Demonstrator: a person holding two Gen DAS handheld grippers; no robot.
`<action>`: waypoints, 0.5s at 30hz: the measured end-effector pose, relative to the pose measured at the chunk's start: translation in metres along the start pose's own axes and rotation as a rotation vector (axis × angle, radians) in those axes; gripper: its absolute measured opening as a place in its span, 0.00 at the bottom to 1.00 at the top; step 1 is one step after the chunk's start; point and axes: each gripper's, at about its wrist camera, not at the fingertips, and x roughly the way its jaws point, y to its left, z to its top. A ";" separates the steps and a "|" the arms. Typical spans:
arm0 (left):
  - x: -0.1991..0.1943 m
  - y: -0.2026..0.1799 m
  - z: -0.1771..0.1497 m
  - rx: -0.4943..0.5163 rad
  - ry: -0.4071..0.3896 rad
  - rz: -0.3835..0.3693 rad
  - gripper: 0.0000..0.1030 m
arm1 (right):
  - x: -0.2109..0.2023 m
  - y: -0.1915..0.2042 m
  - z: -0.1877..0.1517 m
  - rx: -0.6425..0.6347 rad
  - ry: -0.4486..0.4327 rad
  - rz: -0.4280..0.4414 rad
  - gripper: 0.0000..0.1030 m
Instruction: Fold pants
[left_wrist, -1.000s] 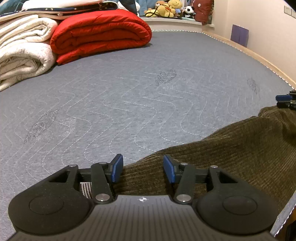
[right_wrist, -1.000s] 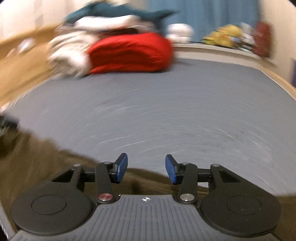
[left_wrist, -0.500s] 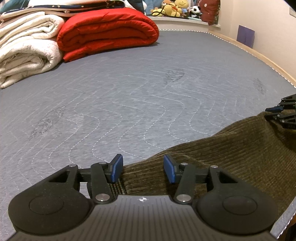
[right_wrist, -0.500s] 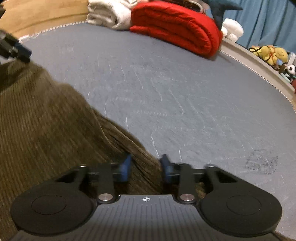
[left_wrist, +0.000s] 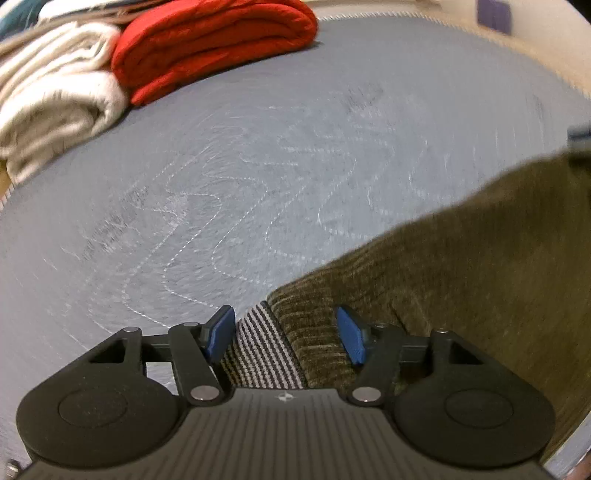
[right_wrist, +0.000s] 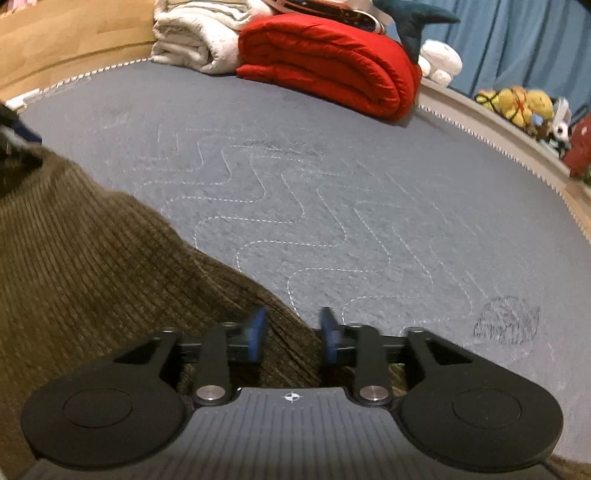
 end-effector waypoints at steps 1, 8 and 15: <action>0.000 -0.003 -0.002 0.021 0.001 0.015 0.65 | -0.005 -0.001 0.003 0.012 -0.021 0.001 0.51; -0.011 -0.013 -0.007 0.072 -0.021 0.072 0.65 | -0.015 0.033 0.025 0.039 -0.094 0.128 0.51; -0.051 -0.025 -0.013 0.165 -0.198 0.009 0.65 | 0.043 0.066 0.023 -0.057 0.051 -0.044 0.53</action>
